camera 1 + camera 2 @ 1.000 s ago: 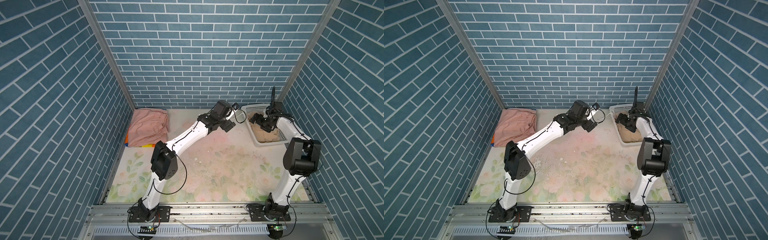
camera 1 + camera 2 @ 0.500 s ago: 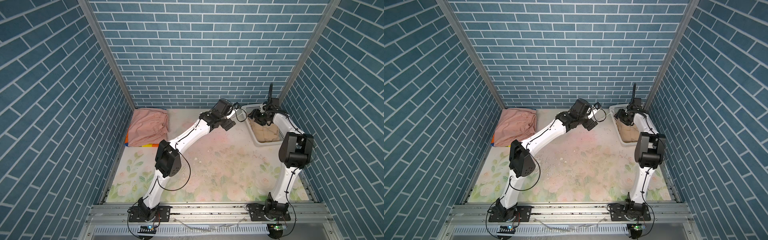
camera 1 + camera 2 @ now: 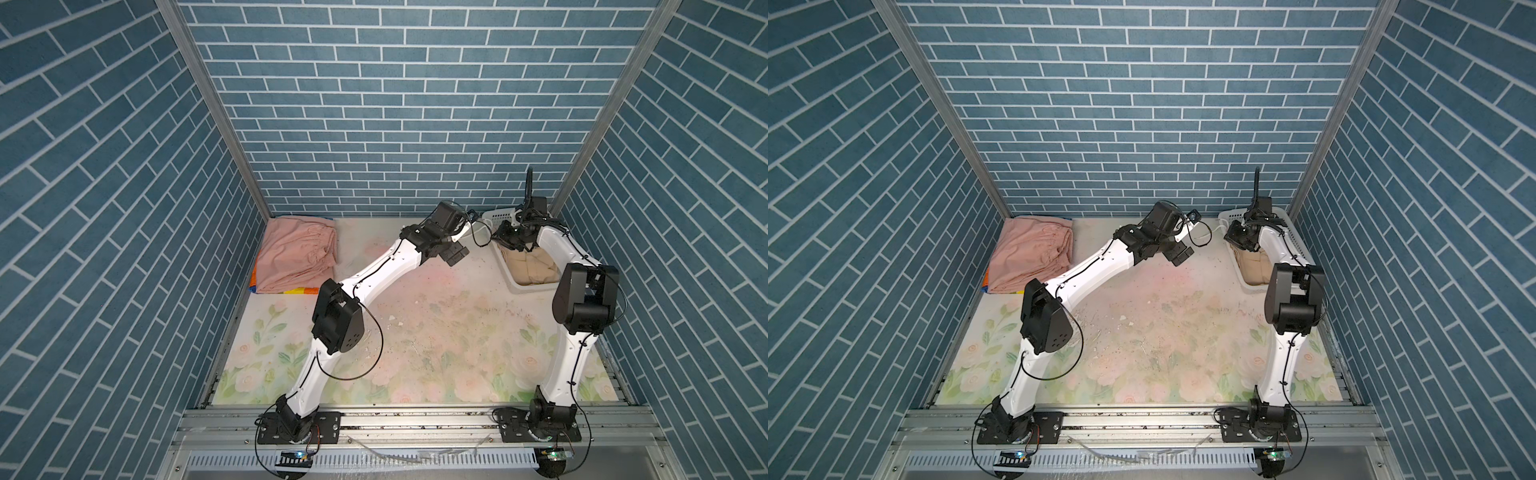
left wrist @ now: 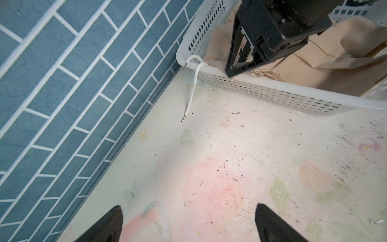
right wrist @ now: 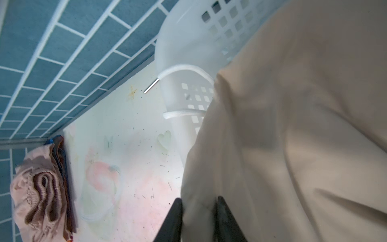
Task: Fold and stack the shorts
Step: 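Reach the right gripper into the basket and grasp the beige trousers while the left withdraws, then lift the beige trousers out of the basket with the right gripper and drop them mid-table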
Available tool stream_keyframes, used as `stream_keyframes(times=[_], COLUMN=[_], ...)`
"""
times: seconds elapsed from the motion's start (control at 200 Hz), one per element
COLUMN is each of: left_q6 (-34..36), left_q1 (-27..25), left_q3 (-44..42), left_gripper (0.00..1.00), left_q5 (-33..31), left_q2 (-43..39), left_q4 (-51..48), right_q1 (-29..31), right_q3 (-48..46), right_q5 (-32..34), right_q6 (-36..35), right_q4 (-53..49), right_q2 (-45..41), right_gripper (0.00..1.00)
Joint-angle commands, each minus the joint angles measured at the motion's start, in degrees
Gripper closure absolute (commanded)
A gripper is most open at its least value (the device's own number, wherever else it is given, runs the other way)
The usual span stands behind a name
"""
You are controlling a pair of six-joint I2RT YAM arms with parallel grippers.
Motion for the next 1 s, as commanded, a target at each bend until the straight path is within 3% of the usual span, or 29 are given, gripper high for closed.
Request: stream_keyframes(times=[0.0, 0.095, 0.455, 0.625, 0.735, 0.84, 0.995], left_q6=[0.64, 0.12, -1.80, -5.49, -6.60, -7.31, -7.54], left_q1=[-0.18, -0.18, -0.27, -0.01, 0.47, 1.30, 2.24], left_q3=[1.00, 0.91, 1.03, 6.89, 7.79, 7.74, 5.30], left_gripper=[0.00, 0.00, 0.00, 0.00, 0.00, 0.01, 0.00], left_q5=[-1.31, -0.93, -0.96, -3.38, -3.74, -3.70, -5.59], left_q2=[-0.11, -0.38, -2.05, -1.62, -3.81, -6.90, -13.05], left_q4=[-1.23, -1.42, -2.07, -7.15, -8.09, -7.94, -7.28], right_q1=[0.06, 0.08, -0.46, -1.44, -1.22, 0.92, 10.96], right_q3=[0.71, 0.68, 5.96, 12.10, 16.61, 27.06, 54.72], right_q5=[1.32, 2.37, 7.20, 9.56, 7.08, 1.73, -7.26], right_q6=[-0.61, -1.03, -5.39, -5.54, -4.56, -3.58, -9.24], right_q4=[-1.89, -2.25, -8.88, -12.38, -11.59, -12.40, -19.49], right_q2=[0.06, -0.80, -5.22, -9.27, -13.01, -13.98, -9.71], right_gripper=[0.90, 1.00, 1.00, 1.00, 1.00, 1.00, 1.00])
